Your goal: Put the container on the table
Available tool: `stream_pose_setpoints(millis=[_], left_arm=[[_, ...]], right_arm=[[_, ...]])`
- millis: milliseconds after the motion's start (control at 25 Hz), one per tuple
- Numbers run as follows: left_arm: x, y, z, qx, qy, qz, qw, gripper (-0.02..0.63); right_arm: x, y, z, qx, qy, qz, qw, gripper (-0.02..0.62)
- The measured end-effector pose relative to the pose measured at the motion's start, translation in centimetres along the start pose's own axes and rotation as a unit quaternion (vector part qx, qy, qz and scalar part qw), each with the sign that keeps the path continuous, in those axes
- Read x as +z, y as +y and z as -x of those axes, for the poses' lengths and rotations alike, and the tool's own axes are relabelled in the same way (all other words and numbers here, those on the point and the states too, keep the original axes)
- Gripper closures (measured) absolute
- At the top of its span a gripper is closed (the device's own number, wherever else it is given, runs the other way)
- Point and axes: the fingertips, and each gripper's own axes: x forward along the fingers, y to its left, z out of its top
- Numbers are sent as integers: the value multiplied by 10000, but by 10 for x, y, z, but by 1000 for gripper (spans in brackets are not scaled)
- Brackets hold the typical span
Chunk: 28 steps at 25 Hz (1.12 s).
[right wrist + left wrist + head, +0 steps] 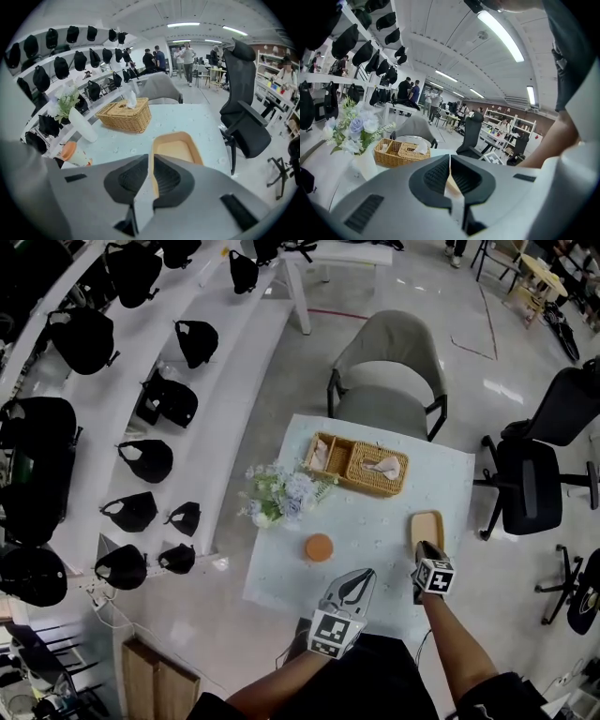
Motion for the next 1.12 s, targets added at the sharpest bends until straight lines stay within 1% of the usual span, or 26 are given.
stream_pose_setpoints(millis=[160, 320, 480, 640, 760, 920, 1040, 1120], left_arm=[[4, -2, 13, 138, -121, -40, 9998, 594], [10, -9, 30, 317, -286, -47, 9991, 594], [9, -25, 49, 514, -404, -59, 9978, 594], [6, -42, 63, 741, -538, -103, 9957, 594], [1, -56, 69, 880, -586, -86, 9944, 594], [-6, -70, 79, 868, -541, -174, 9946, 594], [-7, -77, 85, 768, -516, -161, 9956, 594], [-2, -76, 94, 717, -570, -267, 9954, 594]], right_arm=[[5, 10, 40, 204, -280, 60, 9994, 584], [13, 11, 96, 262, -706, 61, 9971, 595], [12, 14, 159, 277, -984, 332, 9942, 595], [9, 24, 207, 553, -1361, 529, 9877, 595], [3, 29, 230, 667, -1496, 760, 9836, 595], [-4, 31, 250, 545, -1622, 1031, 9798, 596], [-3, 27, 274, 393, -1786, 918, 9788, 595], [1, 35, 290, 366, -1967, 876, 9758, 596]])
